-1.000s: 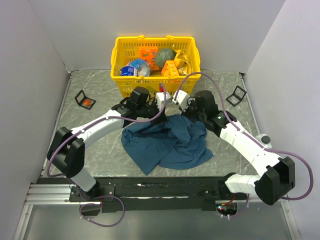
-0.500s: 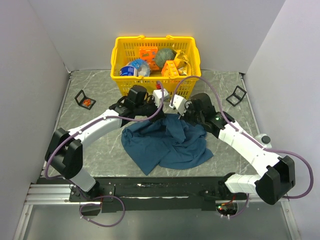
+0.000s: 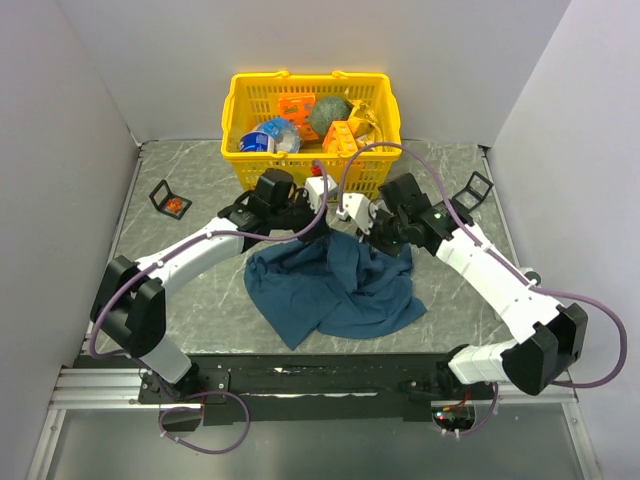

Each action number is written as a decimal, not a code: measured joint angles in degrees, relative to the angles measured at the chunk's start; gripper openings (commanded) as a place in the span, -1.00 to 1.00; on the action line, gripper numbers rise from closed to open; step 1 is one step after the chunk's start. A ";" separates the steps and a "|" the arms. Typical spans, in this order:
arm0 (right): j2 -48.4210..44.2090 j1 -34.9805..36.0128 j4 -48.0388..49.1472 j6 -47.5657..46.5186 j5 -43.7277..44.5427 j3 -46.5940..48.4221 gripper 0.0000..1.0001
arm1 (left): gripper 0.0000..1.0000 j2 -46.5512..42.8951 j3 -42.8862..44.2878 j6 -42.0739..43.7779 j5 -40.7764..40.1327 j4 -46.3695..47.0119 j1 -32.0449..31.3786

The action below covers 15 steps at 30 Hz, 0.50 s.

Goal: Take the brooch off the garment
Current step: Remove the brooch from the clothes.

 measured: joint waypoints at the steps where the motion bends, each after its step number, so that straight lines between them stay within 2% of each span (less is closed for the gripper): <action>1: 0.52 -0.13 -2.69 -0.22 -0.50 0.81 -1.00 | -0.29 0.00 0.00 0.02 -0.52 -0.15 0.13; 4: 1.57 -0.59 -11.02 -0.52 -2.51 1.60 -1.00 | -0.04 -0.02 0.00 0.33 -1.55 -0.68 0.92; 7: 2.16 -0.66 -16.52 -0.52 -4.28 1.75 -1.00 | 0.09 -0.39 -0.37 0.87 -1.49 -0.68 1.62; 15: 3.98 -0.70 -24.37 -0.33 -9.16 3.61 -1.00 | 0.15 -4.59 -1.55 4.90 9.38 -3.17 1.05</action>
